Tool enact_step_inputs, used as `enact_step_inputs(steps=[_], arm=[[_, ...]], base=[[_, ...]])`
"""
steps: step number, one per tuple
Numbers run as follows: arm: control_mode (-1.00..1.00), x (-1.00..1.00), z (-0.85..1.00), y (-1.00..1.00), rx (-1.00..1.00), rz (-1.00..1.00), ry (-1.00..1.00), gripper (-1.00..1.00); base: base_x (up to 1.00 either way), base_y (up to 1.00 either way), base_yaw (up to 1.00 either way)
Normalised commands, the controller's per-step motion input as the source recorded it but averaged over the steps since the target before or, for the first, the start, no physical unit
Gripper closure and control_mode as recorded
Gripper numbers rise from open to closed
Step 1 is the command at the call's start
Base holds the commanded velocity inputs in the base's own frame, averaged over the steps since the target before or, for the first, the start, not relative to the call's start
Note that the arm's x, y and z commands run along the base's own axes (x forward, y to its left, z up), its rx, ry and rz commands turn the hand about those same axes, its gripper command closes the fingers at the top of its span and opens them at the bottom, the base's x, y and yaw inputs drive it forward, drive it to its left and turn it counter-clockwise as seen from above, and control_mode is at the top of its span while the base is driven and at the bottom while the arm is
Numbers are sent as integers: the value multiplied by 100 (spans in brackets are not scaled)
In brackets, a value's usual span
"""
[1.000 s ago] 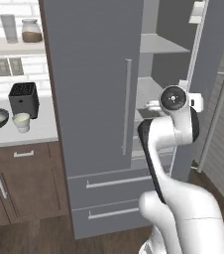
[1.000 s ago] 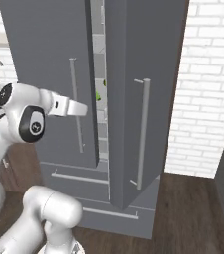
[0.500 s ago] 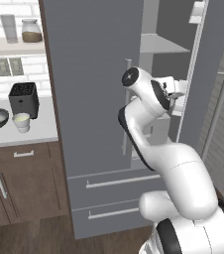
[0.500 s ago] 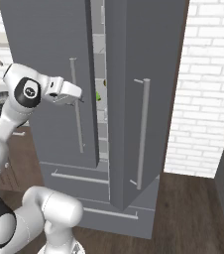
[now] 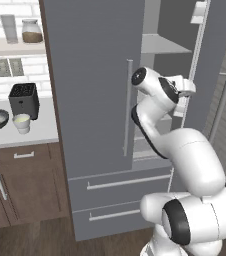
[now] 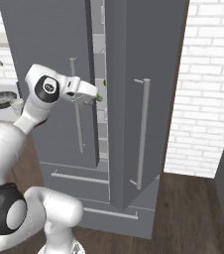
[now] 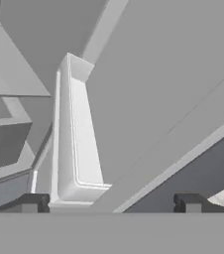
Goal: Grab a lemon wedge from the fridge and one ice cube from the ice bowl, and put them in the glass of lemonade.
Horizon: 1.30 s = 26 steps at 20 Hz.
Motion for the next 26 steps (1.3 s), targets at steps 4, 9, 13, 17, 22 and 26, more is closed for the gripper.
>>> enact_step_inputs(steps=[4,9,13,17,22,26], arm=[[-100,-1,0,-63,-4,-20,9,-100],[-100,-12,0,-83,-1,-23,3,-100],[-100,-21,0,-89,0,-22,0,-100],[-100,-42,0,-100,0,-23,-3,-100],[-100,-42,0,-96,3,-18,-16,-100],[-100,-30,0,-73,0,-7,-18,-100]], base=[[0,0,0],[0,0,0],[0,0,0],[0,0,0],[0,0,0],[0,0,0]])
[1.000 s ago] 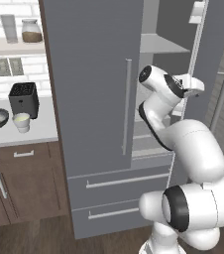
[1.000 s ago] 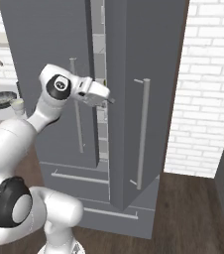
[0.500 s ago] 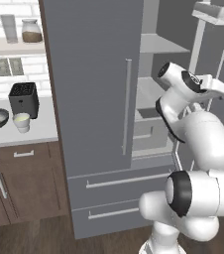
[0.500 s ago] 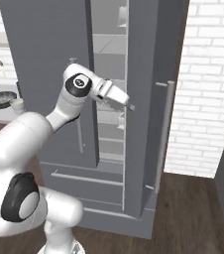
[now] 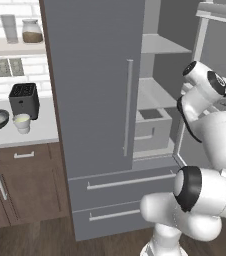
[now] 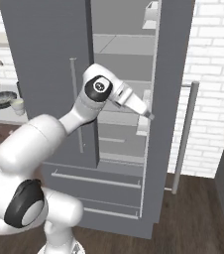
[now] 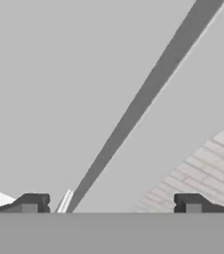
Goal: Grab a lemon wedge from the fridge and one ice cube from the ice bowl, and put them in the glass of lemonade.
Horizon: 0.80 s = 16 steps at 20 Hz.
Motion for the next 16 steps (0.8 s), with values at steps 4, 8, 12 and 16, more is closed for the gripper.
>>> enact_step_inputs(steps=[4,8,12,16], arm=[[-100,-28,8,-29,0,-1,-22,-100],[-100,-53,47,28,-1,1,-19,-100],[-100,-44,56,62,-5,6,-6,-100],[-100,-9,9,100,-2,21,-4,-100]], base=[[0,0,0],[0,0,0],[0,0,0],[0,0,0]])
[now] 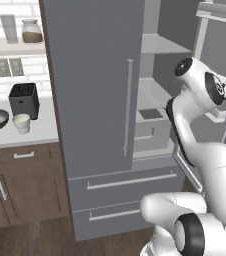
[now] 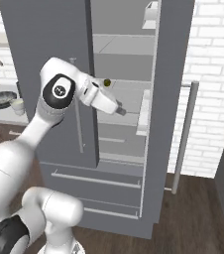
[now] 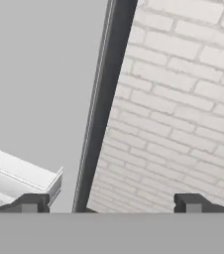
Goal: Grab a lemon wedge from the fridge and one ice cube from the ice bowl, and put them in the glass of lemonade.
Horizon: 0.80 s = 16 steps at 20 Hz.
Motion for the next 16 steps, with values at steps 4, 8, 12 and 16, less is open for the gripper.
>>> enact_step_inputs(steps=[4,8,12,16], arm=[[-100,0,-4,100,0,56,-4,-100],[-100,0,-8,94,3,76,0,-100],[-100,3,-17,63,12,84,1,-100],[-100,31,-13,49,22,72,4,-100]], base=[[0,0,0],[0,0,0],[0,0,0],[0,0,0]])
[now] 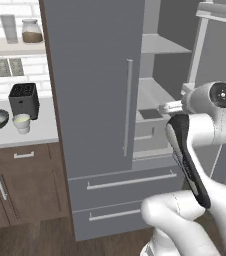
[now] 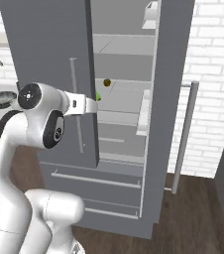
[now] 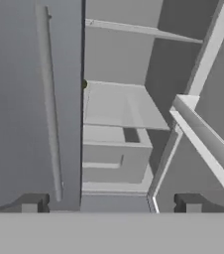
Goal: Grab a lemon wedge from the fridge and one ice cube from the ice bowl, and put them in the glass of lemonade.
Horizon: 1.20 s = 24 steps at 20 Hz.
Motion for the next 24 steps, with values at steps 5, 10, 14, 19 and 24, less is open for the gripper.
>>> enact_step_inputs(steps=[5,10,14,19,24], arm=[[-100,31,22,42,1,16,2,-100],[-100,78,28,72,-9,-2,23,-100],[-100,65,-2,68,-2,-5,15,-100],[-100,79,-21,19,4,-6,5,-100],[-100,69,-29,2,10,-6,0,-100]], base=[[0,0,0],[0,0,0],[0,0,0],[0,0,0],[0,0,0]])
